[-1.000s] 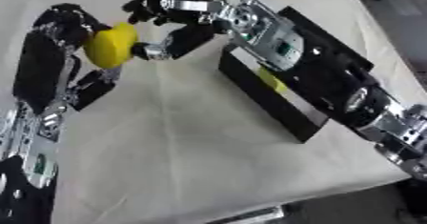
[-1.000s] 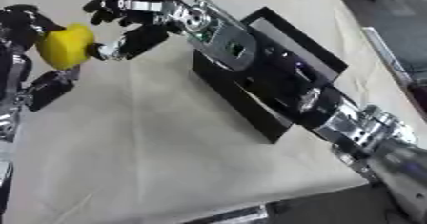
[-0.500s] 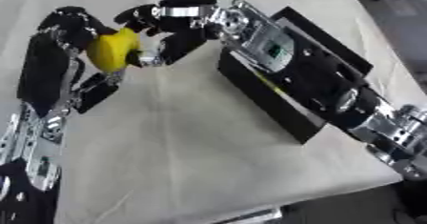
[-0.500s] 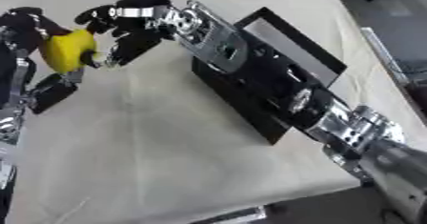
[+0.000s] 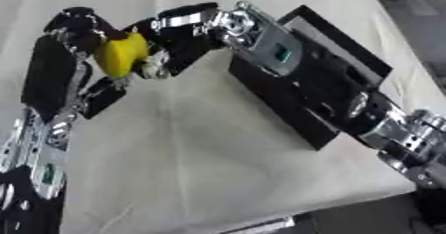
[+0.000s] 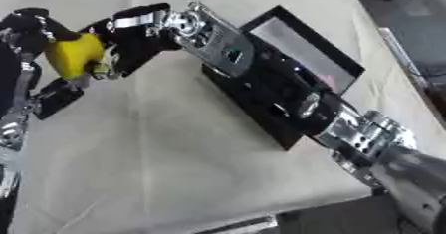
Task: Pick up the objects with one hand, pass them to the other hand, and then place them into the box on the other side of the table.
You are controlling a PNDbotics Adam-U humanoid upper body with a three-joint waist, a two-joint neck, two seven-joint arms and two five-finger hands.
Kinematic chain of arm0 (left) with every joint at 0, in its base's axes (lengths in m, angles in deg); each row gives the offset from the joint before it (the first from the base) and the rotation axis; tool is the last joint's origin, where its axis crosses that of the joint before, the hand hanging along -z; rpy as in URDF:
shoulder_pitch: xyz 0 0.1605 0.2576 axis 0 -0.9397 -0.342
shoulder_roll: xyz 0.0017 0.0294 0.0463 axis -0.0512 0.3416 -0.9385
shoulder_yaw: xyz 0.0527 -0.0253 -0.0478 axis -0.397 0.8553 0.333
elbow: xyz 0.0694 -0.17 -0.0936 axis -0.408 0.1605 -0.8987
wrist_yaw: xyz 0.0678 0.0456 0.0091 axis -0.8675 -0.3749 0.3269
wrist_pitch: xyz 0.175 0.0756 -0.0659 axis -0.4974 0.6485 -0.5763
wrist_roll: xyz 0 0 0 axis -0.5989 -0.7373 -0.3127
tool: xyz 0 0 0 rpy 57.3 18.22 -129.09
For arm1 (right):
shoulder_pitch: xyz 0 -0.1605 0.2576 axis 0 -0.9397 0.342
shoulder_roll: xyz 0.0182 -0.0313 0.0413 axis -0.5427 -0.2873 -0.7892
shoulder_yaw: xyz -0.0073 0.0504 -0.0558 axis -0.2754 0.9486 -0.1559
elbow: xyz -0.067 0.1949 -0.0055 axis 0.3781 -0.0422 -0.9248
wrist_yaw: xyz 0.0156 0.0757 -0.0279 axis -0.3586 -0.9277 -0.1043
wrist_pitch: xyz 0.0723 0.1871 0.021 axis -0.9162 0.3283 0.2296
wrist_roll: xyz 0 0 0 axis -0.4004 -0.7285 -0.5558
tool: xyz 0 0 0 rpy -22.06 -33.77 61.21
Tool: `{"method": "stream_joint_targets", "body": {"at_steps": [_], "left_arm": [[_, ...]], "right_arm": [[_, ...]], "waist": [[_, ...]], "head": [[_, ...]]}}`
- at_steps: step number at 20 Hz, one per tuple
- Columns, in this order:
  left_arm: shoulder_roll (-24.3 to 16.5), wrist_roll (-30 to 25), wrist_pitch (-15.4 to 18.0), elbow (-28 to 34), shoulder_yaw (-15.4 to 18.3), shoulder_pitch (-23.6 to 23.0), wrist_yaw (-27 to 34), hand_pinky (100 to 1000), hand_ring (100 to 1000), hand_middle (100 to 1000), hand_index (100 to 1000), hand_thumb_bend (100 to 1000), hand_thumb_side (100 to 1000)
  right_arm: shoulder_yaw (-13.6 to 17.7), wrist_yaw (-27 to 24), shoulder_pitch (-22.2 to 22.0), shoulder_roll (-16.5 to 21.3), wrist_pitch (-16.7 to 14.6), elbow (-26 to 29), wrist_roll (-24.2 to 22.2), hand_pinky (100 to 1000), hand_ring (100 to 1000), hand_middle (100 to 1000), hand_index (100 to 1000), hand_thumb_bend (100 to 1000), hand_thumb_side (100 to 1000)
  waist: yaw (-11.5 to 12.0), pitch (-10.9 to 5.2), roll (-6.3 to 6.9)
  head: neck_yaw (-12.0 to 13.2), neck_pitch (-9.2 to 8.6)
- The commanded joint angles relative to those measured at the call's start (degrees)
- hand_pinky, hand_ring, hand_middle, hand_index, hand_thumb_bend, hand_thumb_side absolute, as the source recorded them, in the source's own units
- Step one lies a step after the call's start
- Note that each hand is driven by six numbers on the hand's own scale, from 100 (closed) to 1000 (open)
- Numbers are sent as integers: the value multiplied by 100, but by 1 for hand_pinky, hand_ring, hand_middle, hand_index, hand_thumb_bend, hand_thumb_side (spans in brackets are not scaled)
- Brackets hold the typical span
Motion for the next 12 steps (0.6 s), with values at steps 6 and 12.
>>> {"method": "stream_joint_targets", "body": {"at_steps": [6, 12], "left_arm": [[237, 150, 161, 122, -142, 199, -47, 757, 564, 495, 584, 100, 100], [231, 68, 171, 63, -126, 180, -72, 759, 562, 494, 586, 100, 100]], "right_arm": [[31, -408, 109, -22, 442, 19, 87, 1000, 967, 456, 751, 100, 176], [91, -1049, -20, 98, 509, 207, 405, 1000, 951, 406, 629, 124, 100]], "waist": [[9, -83, 20], [3, -76, 13]], "head": [[-99, -33], [-85, -26]]}}
